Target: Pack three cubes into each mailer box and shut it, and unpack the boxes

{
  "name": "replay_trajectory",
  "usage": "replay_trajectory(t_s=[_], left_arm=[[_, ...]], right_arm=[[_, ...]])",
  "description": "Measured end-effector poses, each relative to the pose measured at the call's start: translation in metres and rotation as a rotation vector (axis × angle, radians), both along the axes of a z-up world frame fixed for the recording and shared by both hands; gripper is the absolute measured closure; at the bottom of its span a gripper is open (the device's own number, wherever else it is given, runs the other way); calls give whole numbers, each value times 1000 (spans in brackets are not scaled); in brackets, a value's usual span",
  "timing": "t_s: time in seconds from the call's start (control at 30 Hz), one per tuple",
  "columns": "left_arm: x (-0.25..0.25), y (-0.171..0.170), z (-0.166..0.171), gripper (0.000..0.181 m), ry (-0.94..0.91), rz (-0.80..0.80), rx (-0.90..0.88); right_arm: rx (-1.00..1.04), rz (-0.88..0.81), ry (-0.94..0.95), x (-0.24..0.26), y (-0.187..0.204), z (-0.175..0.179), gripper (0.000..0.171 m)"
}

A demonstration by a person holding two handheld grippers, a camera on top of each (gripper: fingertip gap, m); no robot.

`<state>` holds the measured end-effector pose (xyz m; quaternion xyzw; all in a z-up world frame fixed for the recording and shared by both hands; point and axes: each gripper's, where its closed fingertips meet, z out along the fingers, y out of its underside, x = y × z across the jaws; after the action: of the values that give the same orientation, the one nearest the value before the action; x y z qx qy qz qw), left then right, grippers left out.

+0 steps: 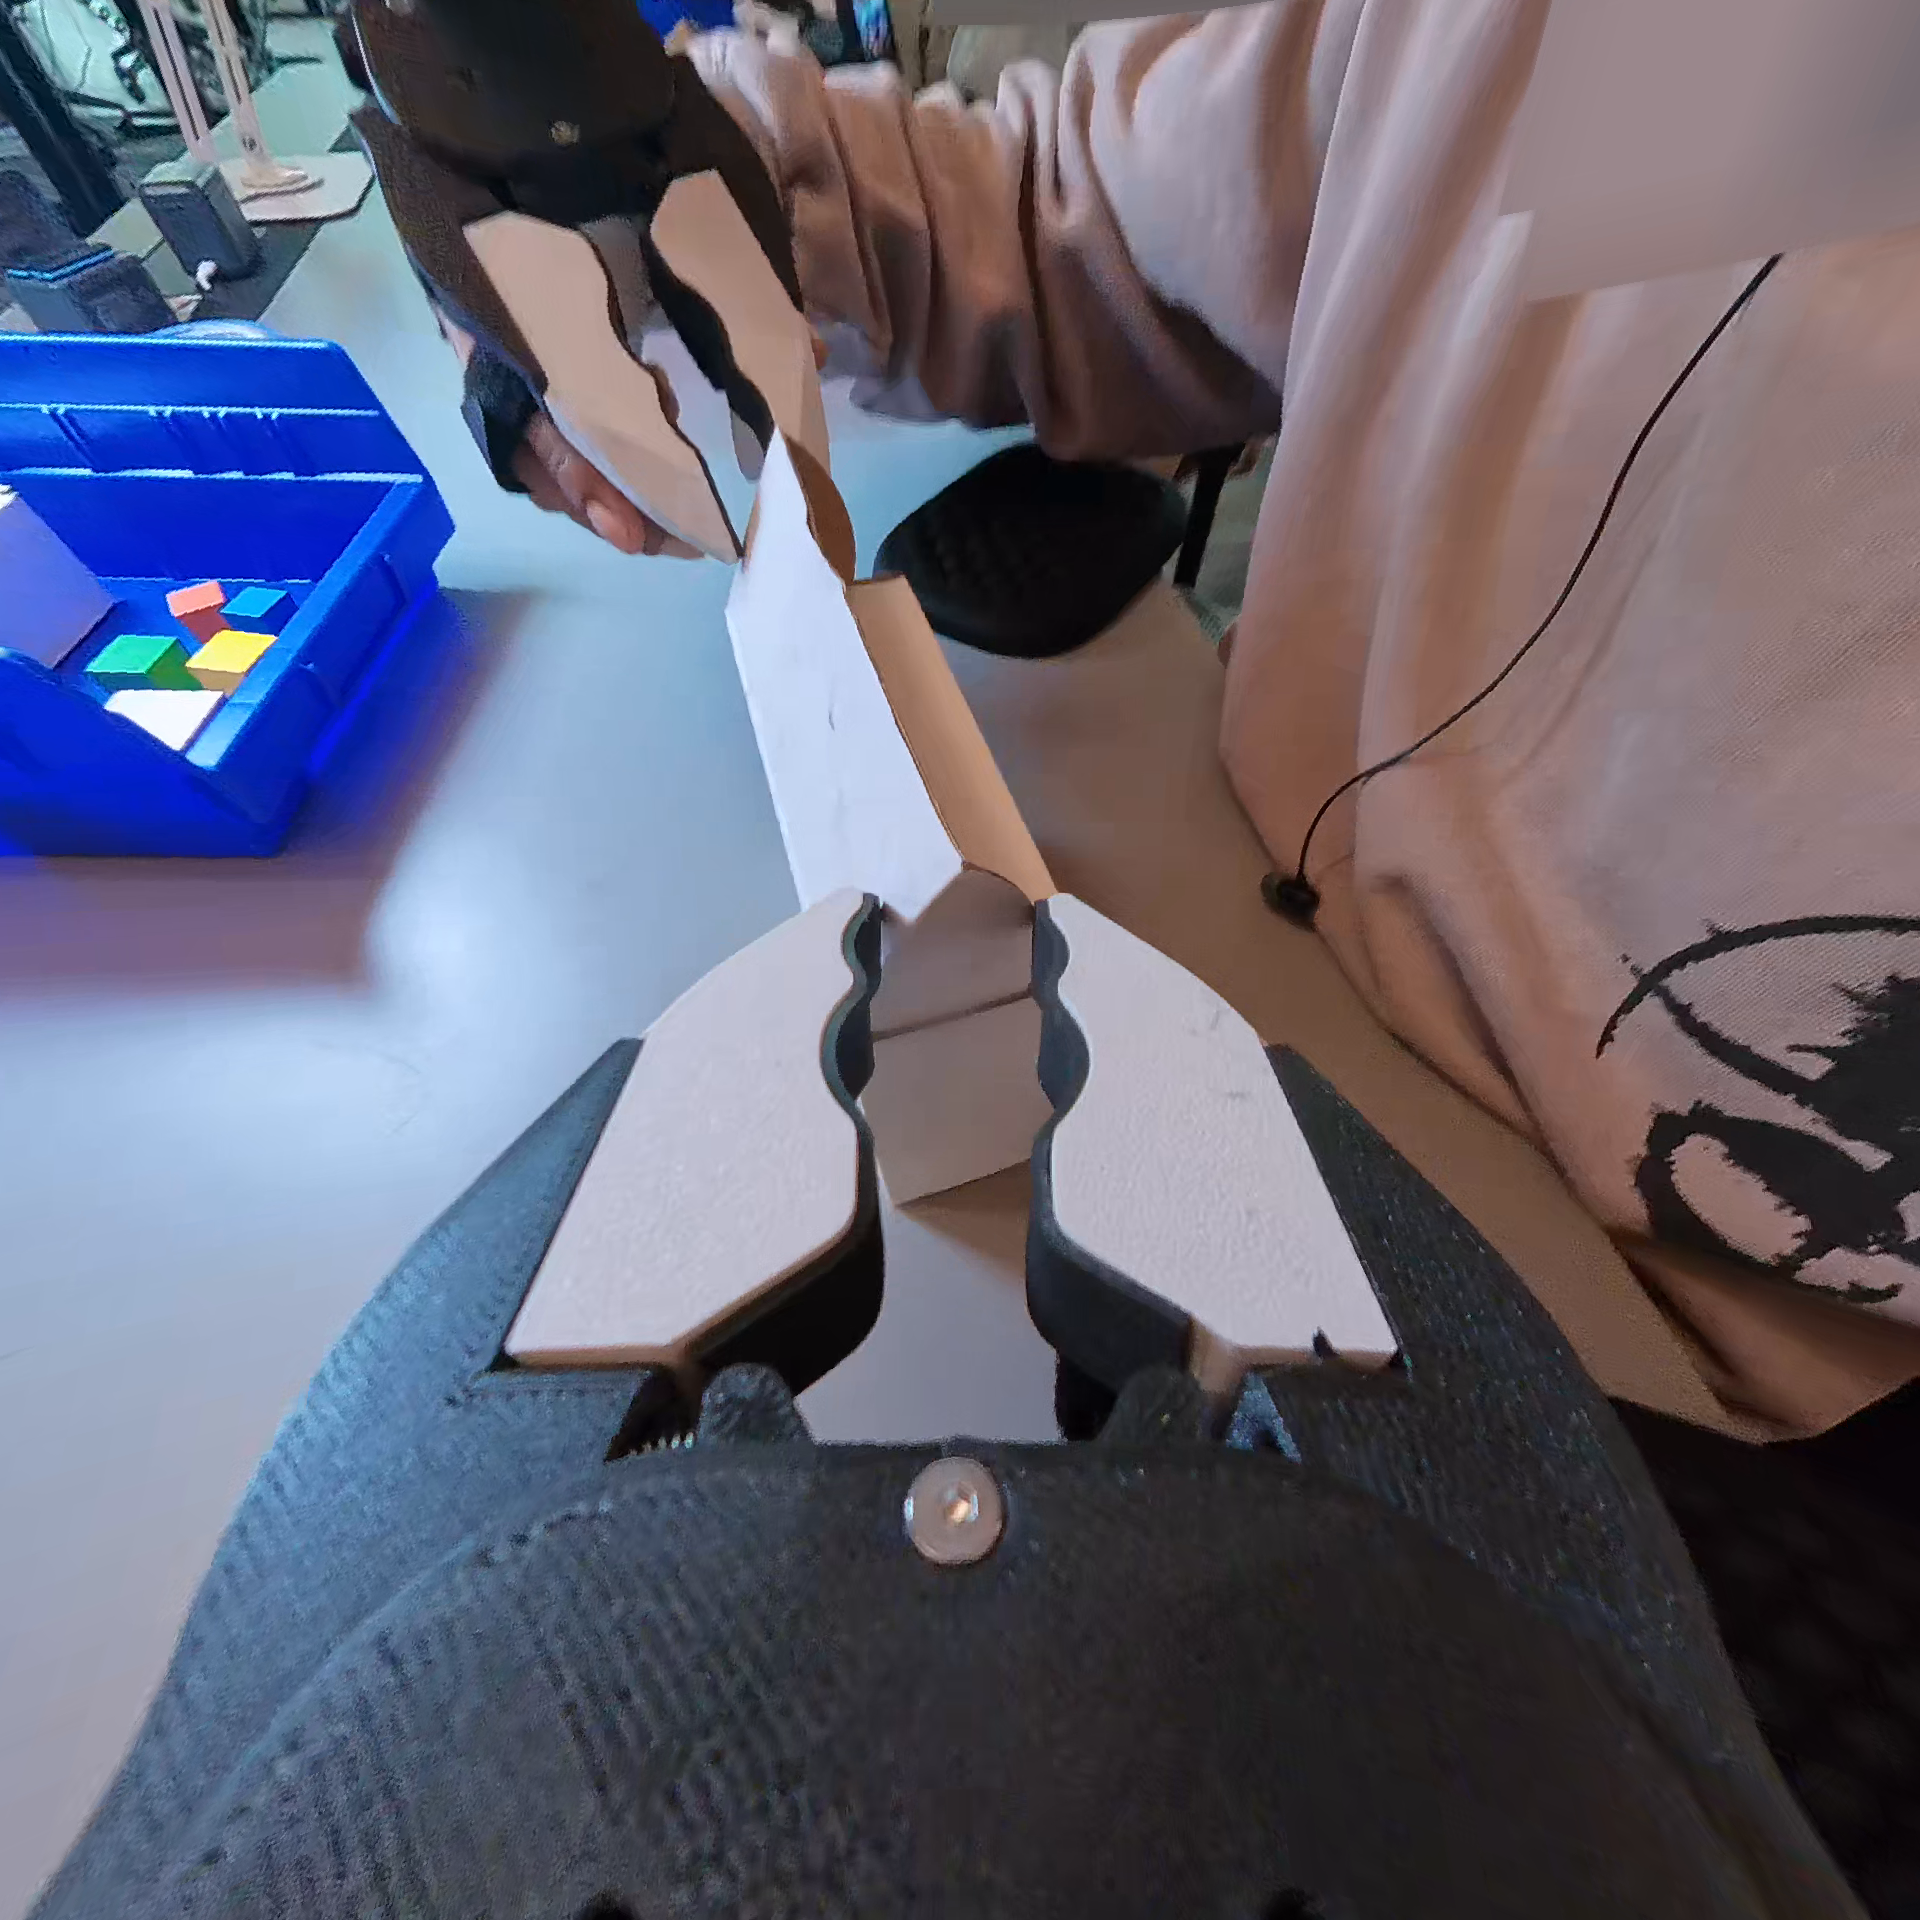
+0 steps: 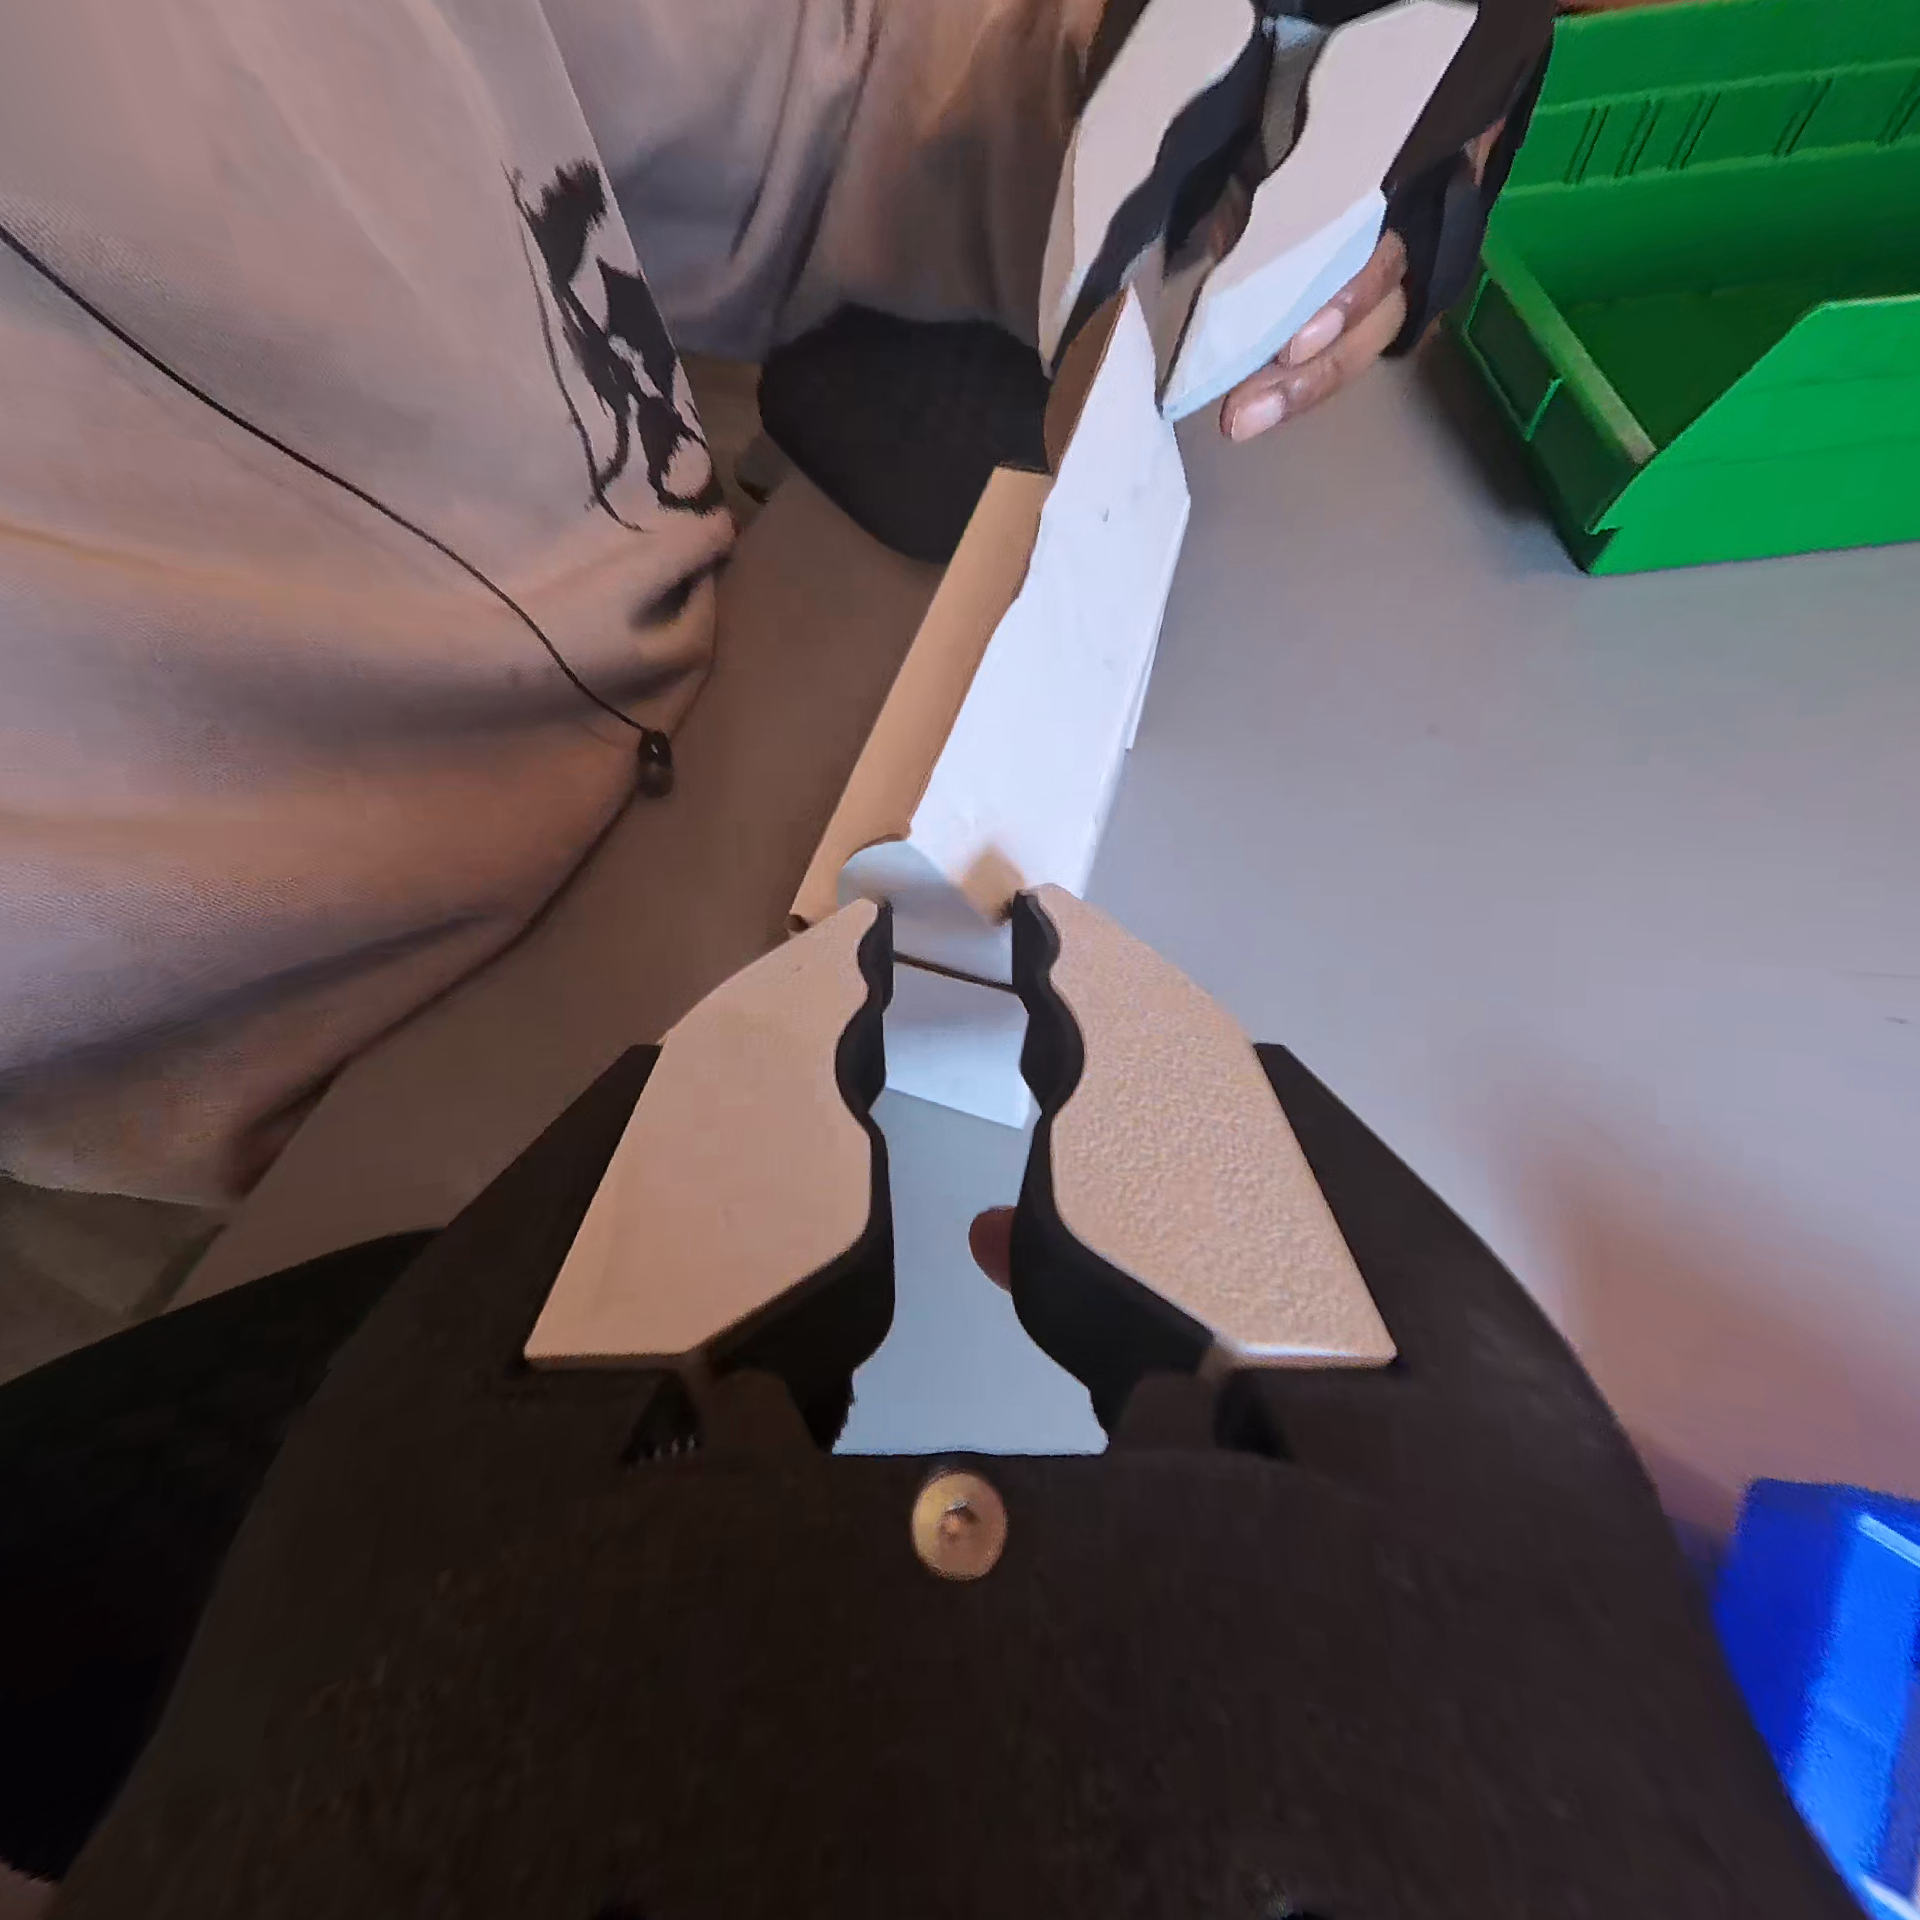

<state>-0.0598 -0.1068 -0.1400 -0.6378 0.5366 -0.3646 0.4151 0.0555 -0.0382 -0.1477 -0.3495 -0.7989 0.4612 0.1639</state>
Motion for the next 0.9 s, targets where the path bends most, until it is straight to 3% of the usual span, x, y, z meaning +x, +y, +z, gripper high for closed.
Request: replay_trajectory(t_s=[0.27, 0.37, 0.43, 0.57, 0.7, 0.9], left_arm=[[4, -12, -13, 153, 328, 40, 231], [4, -14, -15, 147, 390, 73, 282], [7, -18, -11, 140, 352, 95, 253], [13, -25, 17, 138, 90, 174, 189], [17, -31, 5, 141, 174, 241, 253], [19, -31, 0, 149, 214, 290, 323]], right_arm=[[395, -51, 18, 4, -9, -10, 148], [427, -83, 6, 8, -12, -13, 135], [379, -108, 23, 12, -15, -9, 128], [241, -180, 122, 16, -20, 12, 117], [230, -225, 230, 13, -31, 19, 122], [305, -243, 225, 9, -41, -1, 124]])
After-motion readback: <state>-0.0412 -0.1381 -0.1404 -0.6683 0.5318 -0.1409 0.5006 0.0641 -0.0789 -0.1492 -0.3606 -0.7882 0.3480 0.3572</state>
